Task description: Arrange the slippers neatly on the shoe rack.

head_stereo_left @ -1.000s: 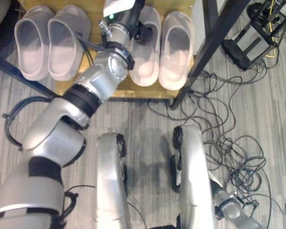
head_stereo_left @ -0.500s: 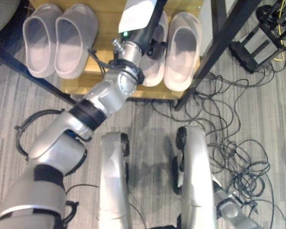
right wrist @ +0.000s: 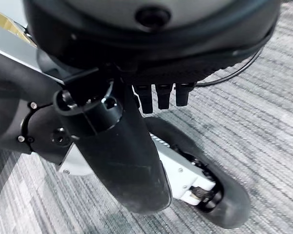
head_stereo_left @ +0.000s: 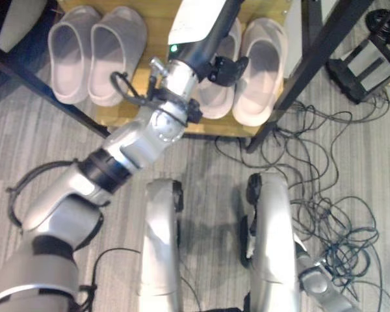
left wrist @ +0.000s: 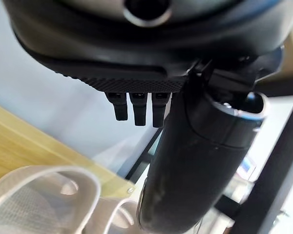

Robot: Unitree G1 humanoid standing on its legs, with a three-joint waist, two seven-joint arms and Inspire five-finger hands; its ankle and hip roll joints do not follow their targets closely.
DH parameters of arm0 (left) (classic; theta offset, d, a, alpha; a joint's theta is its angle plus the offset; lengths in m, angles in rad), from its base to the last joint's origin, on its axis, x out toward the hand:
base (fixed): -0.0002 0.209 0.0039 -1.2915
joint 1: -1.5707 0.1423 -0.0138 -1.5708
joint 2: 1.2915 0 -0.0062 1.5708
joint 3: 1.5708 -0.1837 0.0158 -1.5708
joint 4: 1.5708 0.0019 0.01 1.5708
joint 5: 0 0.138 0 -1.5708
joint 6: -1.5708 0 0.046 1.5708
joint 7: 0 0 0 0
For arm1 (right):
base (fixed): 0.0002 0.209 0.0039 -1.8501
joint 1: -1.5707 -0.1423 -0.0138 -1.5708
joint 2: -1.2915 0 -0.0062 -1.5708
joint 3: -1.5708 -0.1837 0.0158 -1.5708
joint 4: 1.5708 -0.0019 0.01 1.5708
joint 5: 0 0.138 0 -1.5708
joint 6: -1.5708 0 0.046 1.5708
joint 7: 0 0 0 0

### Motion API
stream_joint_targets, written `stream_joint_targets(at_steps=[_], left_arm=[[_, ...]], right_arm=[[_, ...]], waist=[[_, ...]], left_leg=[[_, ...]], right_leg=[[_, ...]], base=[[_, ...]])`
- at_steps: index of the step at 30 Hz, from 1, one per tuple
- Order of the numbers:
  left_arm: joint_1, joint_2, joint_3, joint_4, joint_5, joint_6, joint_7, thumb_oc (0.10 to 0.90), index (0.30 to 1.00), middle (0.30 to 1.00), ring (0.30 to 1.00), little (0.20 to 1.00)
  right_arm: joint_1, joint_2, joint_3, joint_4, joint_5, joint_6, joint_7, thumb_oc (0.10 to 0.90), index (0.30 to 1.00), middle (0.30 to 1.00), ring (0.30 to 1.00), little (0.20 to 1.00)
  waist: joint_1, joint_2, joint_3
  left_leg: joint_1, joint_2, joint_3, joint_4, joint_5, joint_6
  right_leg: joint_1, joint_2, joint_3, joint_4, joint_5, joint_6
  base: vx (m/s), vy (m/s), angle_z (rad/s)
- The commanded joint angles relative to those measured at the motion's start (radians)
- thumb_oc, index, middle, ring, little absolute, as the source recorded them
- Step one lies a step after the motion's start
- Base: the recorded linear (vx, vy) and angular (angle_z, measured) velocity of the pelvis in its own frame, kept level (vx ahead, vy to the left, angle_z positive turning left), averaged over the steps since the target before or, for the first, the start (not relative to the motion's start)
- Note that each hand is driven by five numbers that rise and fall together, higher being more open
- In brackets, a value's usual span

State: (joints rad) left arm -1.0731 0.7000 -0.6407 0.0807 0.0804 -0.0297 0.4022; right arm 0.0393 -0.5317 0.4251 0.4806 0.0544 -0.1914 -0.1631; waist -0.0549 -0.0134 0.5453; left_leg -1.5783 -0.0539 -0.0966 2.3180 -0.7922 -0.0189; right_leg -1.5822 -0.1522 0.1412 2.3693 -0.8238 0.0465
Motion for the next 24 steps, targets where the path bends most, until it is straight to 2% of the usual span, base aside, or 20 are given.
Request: stream_joint_targets(at_steps=[1, 3, 4, 5, 6, 8, 9, 11, 14, 15, 16, 17, 18, 20, 22, 23, 24], left_arm=[[0.138, 0.116, 0.196, -0.226, -0.019, -0.15, 0.044, 0.8, 0.9, 0.9, 0.9, 0.9], [0.305, 0.168, 0.262, -0.329, 0.048, -0.167, 0.053, 0.8, 0.9, 0.9, 0.9, 0.9], [0.317, 0.169, 0.271, -0.337, 0.049, -0.165, 0.051, 0.8, 0.9, 0.9, 0.9, 0.9], [0.517, 0.257, 0.353, -0.446, 0.099, -0.197, 0.031, 0.8, 0.9, 0.9, 0.9, 0.9], [0.63, 0.26, 0.408, -0.484, 0.072, -0.225, 0.024, 0.8, 0.9, 0.9, 0.9, 0.9], [0.867, 0.213, 0.545, -0.542, 0.015, -0.269, 0.032, 0.8, 0.9, 0.9, 0.9, 0.9], [0.957, 0.18, 0.566, -0.542, 0.037, -0.278, 0.056, 0.8, 0.9, 0.9, 0.9, 0.9], [1.095, 0.179, 0.564, -0.524, 0.124, -0.297, 0.091, 0.8, 0.9, 0.9, 0.9, 0.9], [1.219, 0.154, 0.503, -0.357, 0.199, -0.297, 0.145, 0.8, 0.9, 0.9, 0.9, 0.9], [1.256, 0.156, 0.452, -0.225, 0.231, -0.293, 0.16, 0.8, 0.9, 0.9, 0.9, 0.9], [1.27, 0.106, 0.415, -0.119, 0.223, -0.281, 0.177, 0.8, 0.9, 0.9, 0.9, 0.9], [1.267, 0.105, 0.413, -0.116, 0.225, -0.282, 0.179, 0.8, 0.9, 0.9, 0.9, 0.9], [1.283, 0.057, 0.363, 0.088, 0.217, -0.264, 0.173, 0.8, 0.9, 0.9, 0.9, 0.9], [1.285, -0.015, 0.31, 0.337, 0.254, -0.238, 0.177, 0.8, 0.9, 0.9, 0.9, 0.9], [1.287, -0.101, 0.304, 0.555, 0.27, -0.203, 0.142, 0.8, 0.9, 0.9, 0.9, 0.9], [1.28, -0.167, 0.296, 0.729, 0.306, -0.18, 0.126, 0.8, 0.9, 0.9, 0.9, 0.9], [1.26, -0.222, 0.306, 0.829, 0.311, -0.158, 0.103, 0.8, 0.9, 0.9, 0.9, 0.9]], right_arm=[[0.014, 0.034, -0.077, -0.1, -0.025, -0.031, -0.055, 0.8, 0.9, 0.9, 0.9, 0.9], [0.014, 0.043, -0.133, -0.091, -0.011, -0.035, -0.081, 0.8, 0.9, 0.9, 0.9, 0.9], [0.015, 0.04, -0.13, -0.091, -0.011, -0.035, -0.081, 0.8, 0.9, 0.9, 0.9, 0.9], [0.036, 0.049, -0.216, -0.074, 0.025, -0.046, -0.107, 0.8, 0.9, 0.9, 0.9, 0.9], [0.042, 0.059, -0.256, -0.069, 0.037, -0.052, -0.119, 0.8, 0.9, 0.9, 0.9, 0.9], [0.056, 0.088, -0.319, -0.023, 0.066, -0.06, -0.154, 0.8, 0.9, 0.9, 0.9, 0.9], [0.054, 0.109, -0.347, 0.023, 0.087, -0.065, -0.179, 0.8, 0.9, 0.9, 0.9, 0.9], [0.037, 0.13, -0.388, 0.131, 0.117, -0.086, -0.216, 0.8, 0.9, 0.9, 0.9, 0.9], [-0.012, 0.118, -0.411, 0.266, 0.117, -0.1, -0.286, 0.8, 0.9, 0.9, 0.9, 0.9], [-0.018, 0.116, -0.417, 0.332, 0.117, -0.102, -0.302, 0.8, 0.9, 0.9, 0.9, 0.9], [-0.035, 0.118, -0.409, 0.376, 0.097, -0.106, -0.342, 0.8, 0.9, 0.9, 0.9, 0.9], [-0.036, 0.117, -0.41, 0.377, 0.097, -0.107, -0.342, 0.8, 0.9, 0.9, 0.9, 0.9], [-0.045, 0.132, -0.405, 0.473, 0.109, -0.101, -0.351, 0.8, 0.9, 0.9, 0.9, 0.9], [-0.025, 0.152, -0.398, 0.523, 0.094, -0.11, -0.363, 0.8, 0.9, 0.9, 0.9, 0.9], [0.002, 0.173, -0.396, 0.558, 0.083, -0.115, -0.371, 0.8, 0.9, 0.9, 0.9, 0.9], [0.005, 0.189, -0.386, 0.564, 0.081, -0.119, -0.356, 0.8, 0.9, 0.9, 0.9, 0.9], [0.008, 0.208, -0.373, 0.597, 0.069, -0.109, -0.363, 0.8, 0.9, 0.9, 0.9, 0.9]], waist=[[0.066, 0.017, -0.025], [0.085, 0.024, -0.025], [0.081, 0.025, -0.025], [0.095, 0.027, -0.025], [0.109, 0.028, -0.026], [0.117, 0.028, -0.039], [0.133, 0.026, -0.056], [0.156, 0.02, -0.089], [0.195, 0.005, -0.135], [0.202, 0.003, -0.144], [0.211, -0.002, -0.156], [0.211, 0.0, -0.154], [0.219, -0.013, -0.177], [0.21, -0.016, -0.197], [0.192, -0.034, -0.24], [0.177, -0.034, -0.255], [0.168, -0.036, -0.266]], left_leg=[[0.009, 0.003, -0.141, -0.027, 0.035, 0.073], [0.013, 0.002, -0.149, -0.038, 0.052, 0.071], [0.016, 0.001, -0.149, -0.04, 0.053, 0.071], [0.055, 0.012, -0.145, -0.095, 0.062, 0.073], [0.078, 0.02, -0.138, -0.141, 0.07, 0.073], [0.121, 0.037, -0.134, -0.242, 0.097, 0.075], [0.143, 0.046, -0.132, -0.298, 0.111, 0.075], [0.187, 0.067, -0.136, -0.408, 0.148, 0.085], [0.319, 0.123, -0.133, -0.587, 0.208, 0.105], [0.402, 0.143, -0.134, -0.686, 0.238, 0.111], [0.475, 0.166, -0.126, -0.777, 0.267, 0.113], [0.478, 0.166, -0.127, -0.782, 0.272, 0.113], [0.618, 0.183, -0.113, -0.952, 0.311, 0.11], [0.754, 0.199, -0.085, -1.138, 0.377, 0.089], [0.868, 0.204, -0.068, -1.301, 0.422, 0.069], [0.969, 0.209, -0.055, -1.432, 0.462, 0.06], [1.029, 0.202, -0.045, -1.503, 0.482, 0.058]], right_leg=[[0.04, 0.044, 0.078, -0.029, 0.146, -0.054], [0.067, 0.032, 0.072, -0.046, 0.163, -0.044], [0.07, 0.032, 0.07, -0.049, 0.164, -0.044], [0.121, 0.017, 0.063, -0.108, 0.181, -0.046], [0.149, 0.005, 0.058, -0.15, 0.191, -0.046], [0.196, -0.019, 0.035, -0.255, 0.212, -0.055], [0.216, -0.028, 0.019, -0.302, 0.222, -0.053], [0.262, -0.052, -0.023, -0.415, 0.243, -0.058], [0.384, -0.095, -0.106, -0.617, 0.272, -0.051], [0.459, -0.106, -0.136, -0.712, 0.291, -0.05], [0.523, -0.115, -0.162, -0.811, 0.306, -0.048], [0.527, -0.115, -0.164, -0.816, 0.309, -0.049], [0.653, -0.119, -0.21, -0.988, 0.337, -0.03], [0.785, -0.118, -0.267, -1.199, 0.397, -0.011], [0.918, -0.104, -0.309, -1.39, 0.447, 0.01], [0.998, -0.091, -0.323, -1.489, 0.489, 0.022], [1.057, -0.083, -0.328, -1.556, 0.525, 0.027]], base=[[-0.02, 0.046, 0.02], [-0.02, 0.028, 0.1], [-0.06, 0.038, 0.16], [-0.06, 0.058, 0.13], [-0.08, 0.068, 0.09], [-0.08, 0.054, 0.06], [-0.07, 0.021, 0.19], [-0.03, -0.003, 0.25], [0.03, -0.006, 0.2], [0.05, -0.001, 0.0], [0.03, -0.003, 0.05], [0.1, -0.037, 0.04], [0.09, -0.036, 0.08], [0.13, -0.03, 0.11], [0.24, -0.029, 0.05], [0.26, 0.023, 0.1], [0.19, 0.044, 0.01]])
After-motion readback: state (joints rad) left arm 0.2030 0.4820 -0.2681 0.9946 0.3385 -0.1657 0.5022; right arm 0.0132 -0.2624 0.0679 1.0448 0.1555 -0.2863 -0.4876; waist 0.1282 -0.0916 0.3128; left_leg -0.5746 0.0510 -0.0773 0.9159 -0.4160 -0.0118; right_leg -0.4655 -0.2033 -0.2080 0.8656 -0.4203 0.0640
